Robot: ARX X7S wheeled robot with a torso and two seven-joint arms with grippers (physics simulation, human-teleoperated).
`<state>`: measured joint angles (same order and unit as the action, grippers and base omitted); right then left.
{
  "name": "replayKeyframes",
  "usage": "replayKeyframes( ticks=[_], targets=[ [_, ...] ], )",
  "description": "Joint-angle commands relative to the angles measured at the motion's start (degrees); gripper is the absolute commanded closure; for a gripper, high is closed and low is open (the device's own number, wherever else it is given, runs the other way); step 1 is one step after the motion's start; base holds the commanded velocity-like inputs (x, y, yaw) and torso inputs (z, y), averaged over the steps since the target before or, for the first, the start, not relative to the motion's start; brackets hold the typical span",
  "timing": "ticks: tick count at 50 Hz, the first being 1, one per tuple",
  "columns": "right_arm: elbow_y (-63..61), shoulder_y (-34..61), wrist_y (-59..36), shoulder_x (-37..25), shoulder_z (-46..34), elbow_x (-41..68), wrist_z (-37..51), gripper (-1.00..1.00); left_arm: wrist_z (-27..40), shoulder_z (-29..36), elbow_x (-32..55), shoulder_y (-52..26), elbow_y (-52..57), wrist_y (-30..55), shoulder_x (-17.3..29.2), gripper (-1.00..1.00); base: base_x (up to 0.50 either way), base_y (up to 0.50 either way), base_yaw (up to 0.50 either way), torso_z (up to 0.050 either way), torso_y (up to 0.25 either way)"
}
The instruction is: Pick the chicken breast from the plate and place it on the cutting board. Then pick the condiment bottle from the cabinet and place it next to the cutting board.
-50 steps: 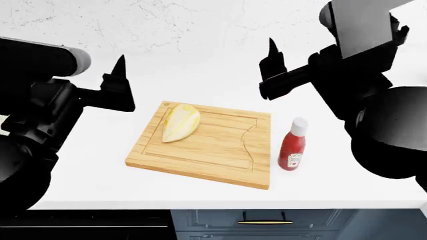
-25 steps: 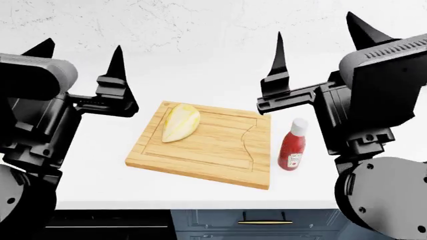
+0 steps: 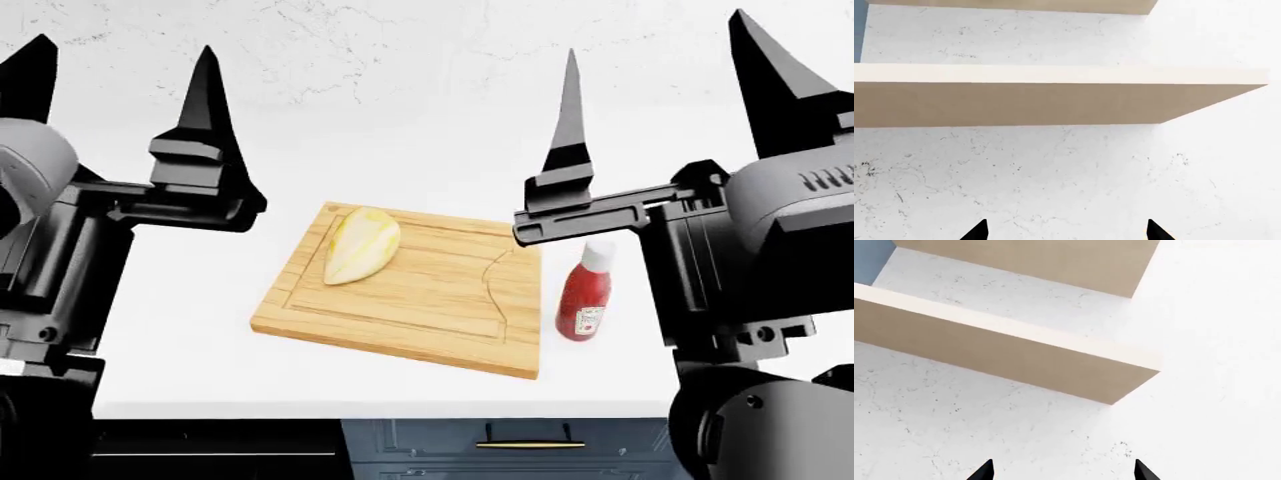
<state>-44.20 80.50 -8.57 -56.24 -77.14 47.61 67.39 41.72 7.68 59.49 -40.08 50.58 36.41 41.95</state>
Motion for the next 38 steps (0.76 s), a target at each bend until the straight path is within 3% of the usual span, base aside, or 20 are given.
replayKeyframes(
  ticks=[1,38],
  targets=[
    [-1.67,1.27,-1.56,0.67,0.46,0.11,0.41,-1.0,1.66,-0.94,2.58,-1.55,1.82,0.34,0.76,-1.0,0.0,0.0,0.0,0.0,0.0],
    [-0.48,7.74,-5.57,2.69,3.55,3.05,-2.34,-1.0,2.15,-0.06,4.38,-9.55,0.61,2.19,1.5,-1.0,0.0,0.0,0.0,0.0,0.0]
  ],
)
